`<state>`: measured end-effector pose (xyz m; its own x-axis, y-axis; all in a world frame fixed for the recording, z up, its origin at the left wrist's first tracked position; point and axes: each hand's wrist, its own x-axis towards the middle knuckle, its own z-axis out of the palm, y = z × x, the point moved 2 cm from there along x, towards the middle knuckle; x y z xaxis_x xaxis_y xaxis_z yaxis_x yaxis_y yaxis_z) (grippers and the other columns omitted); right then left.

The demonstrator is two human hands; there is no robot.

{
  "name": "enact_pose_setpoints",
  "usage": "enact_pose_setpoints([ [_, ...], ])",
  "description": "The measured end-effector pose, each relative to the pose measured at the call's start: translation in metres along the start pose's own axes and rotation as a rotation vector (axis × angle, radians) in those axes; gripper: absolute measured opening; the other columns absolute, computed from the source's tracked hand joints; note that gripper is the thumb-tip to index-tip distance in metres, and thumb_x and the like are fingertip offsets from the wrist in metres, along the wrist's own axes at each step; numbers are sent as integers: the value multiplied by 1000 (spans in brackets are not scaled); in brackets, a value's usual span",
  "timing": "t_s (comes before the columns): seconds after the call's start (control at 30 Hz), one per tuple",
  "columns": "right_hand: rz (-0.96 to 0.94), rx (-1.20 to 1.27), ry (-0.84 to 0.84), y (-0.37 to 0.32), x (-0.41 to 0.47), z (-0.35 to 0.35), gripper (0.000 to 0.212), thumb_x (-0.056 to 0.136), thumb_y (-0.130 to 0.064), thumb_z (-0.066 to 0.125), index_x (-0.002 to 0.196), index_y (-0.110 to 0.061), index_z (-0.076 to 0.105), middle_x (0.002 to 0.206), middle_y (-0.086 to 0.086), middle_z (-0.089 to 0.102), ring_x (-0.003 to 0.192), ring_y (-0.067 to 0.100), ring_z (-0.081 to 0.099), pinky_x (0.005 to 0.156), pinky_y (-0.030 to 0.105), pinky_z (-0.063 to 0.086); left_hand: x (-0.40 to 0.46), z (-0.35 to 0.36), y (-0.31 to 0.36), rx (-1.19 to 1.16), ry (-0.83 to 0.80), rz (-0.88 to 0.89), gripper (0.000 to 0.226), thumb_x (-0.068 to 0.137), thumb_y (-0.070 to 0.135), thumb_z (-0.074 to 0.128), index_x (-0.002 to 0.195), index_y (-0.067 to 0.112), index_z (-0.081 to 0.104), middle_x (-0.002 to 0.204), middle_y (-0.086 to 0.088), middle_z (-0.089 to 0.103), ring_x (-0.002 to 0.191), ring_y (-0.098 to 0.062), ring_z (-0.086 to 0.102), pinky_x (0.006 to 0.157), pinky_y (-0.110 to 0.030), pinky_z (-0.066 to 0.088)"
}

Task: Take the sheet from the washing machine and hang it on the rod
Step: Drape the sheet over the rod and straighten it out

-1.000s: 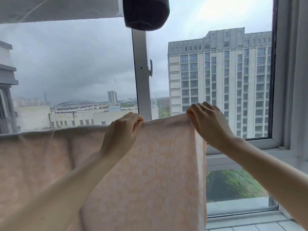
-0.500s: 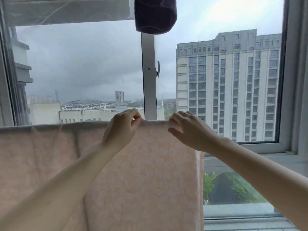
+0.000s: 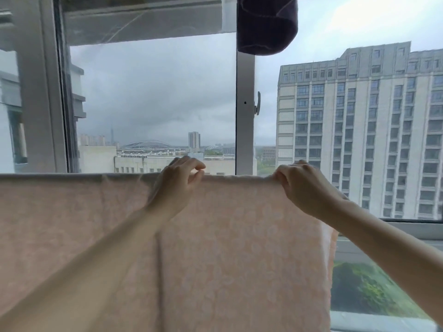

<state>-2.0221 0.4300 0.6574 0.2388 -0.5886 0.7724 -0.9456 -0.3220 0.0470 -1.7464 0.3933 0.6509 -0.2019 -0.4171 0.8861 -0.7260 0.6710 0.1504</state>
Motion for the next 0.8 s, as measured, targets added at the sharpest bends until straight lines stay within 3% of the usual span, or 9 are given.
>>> enact_pose_setpoints([
  [0.13, -129, 77, 3, -44, 11, 14, 37, 98, -36, 36, 99, -15, 66, 91, 0, 69, 88, 19, 60, 78, 40, 53, -16, -28, -57, 91, -53, -218, 26, 96, 29, 53, 114, 16, 66, 114, -2, 66, 109, -20, 58, 94, -37, 46],
  [0.23, -202, 123, -11, -75, 23, 29, 32, 99, -37, 42, 110, -18, 65, 99, 1, 69, 90, 20, 62, 75, 40, 54, -26, -44, -72, 118, -66, -229, 29, 97, 29, 52, 118, 15, 65, 118, -4, 66, 112, -22, 57, 98, -38, 45],
  [0.4, -202, 172, 70, -96, 33, 41, 28, 100, -28, 46, 107, -16, 71, 97, 2, 70, 87, 23, 65, 71, 41, 55, -30, -62, -88, 153, -79, -190, 27, 93, 22, 59, 118, 16, 66, 115, -2, 67, 112, -21, 58, 99, -41, 45],
  [0.57, -189, 188, 168, -87, 31, 42, 21, 97, -25, 52, 99, -15, 71, 86, -2, 66, 74, 18, 62, 61, 39, 54, -30, -73, -92, 75, 25, -206, 16, 86, 21, 69, 100, 19, 74, 99, 6, 72, 95, -12, 65, 91, -40, 51],
  [0.7, -180, 179, 199, -80, 28, 40, 22, 99, -25, 48, 96, -11, 65, 89, -1, 63, 68, 19, 60, 56, 37, 52, -23, -68, -76, 79, 92, -189, 2, 83, 18, 72, 82, 17, 74, 84, 7, 68, 80, -12, 65, 79, -36, 54],
  [0.8, -158, 177, 199, -72, 27, 35, 24, 100, -26, 43, 96, -10, 60, 92, 1, 60, 66, 21, 58, 55, 38, 52, -19, -59, -64, 45, 113, -155, 4, 85, 16, 71, 81, 14, 71, 83, 7, 67, 79, -11, 64, 76, -37, 54],
])
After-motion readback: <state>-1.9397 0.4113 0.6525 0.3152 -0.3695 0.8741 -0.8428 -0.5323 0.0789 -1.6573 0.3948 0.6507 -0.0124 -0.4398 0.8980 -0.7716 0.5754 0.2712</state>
